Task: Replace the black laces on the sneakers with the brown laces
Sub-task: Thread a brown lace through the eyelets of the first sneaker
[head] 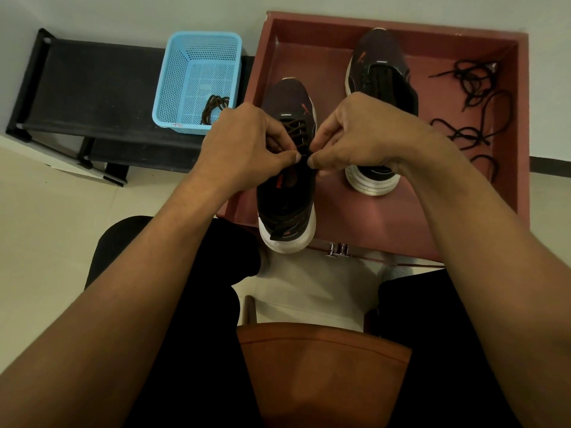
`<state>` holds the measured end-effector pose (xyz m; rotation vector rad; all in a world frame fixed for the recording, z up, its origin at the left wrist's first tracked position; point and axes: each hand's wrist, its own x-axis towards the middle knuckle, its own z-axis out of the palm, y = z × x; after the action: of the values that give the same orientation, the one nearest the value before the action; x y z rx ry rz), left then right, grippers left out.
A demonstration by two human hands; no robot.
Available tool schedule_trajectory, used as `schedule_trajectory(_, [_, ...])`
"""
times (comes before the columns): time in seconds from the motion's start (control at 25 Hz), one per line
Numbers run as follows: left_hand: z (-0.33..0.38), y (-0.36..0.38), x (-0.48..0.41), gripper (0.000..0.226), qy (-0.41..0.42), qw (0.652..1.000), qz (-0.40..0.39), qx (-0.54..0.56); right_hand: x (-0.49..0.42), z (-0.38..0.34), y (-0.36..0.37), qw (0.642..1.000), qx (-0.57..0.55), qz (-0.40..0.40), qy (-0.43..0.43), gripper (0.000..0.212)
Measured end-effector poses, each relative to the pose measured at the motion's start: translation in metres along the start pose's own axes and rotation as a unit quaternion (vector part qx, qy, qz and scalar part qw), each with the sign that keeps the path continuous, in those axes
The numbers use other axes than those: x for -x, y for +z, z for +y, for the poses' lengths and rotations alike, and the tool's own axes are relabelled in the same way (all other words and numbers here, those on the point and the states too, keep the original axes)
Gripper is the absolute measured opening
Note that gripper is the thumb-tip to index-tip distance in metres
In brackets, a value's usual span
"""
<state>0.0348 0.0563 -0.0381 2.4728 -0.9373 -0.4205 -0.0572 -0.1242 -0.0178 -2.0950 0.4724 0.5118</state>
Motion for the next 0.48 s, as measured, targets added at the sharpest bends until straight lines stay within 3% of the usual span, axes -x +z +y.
schedule_trajectory(0.48, [-0.0050,-0.0052,0.0010,0.011,-0.026,0.999,-0.015,0.012,-0.0013,-0.0033,0.0041,0.999,-0.032,-0.004,0.006,0.007])
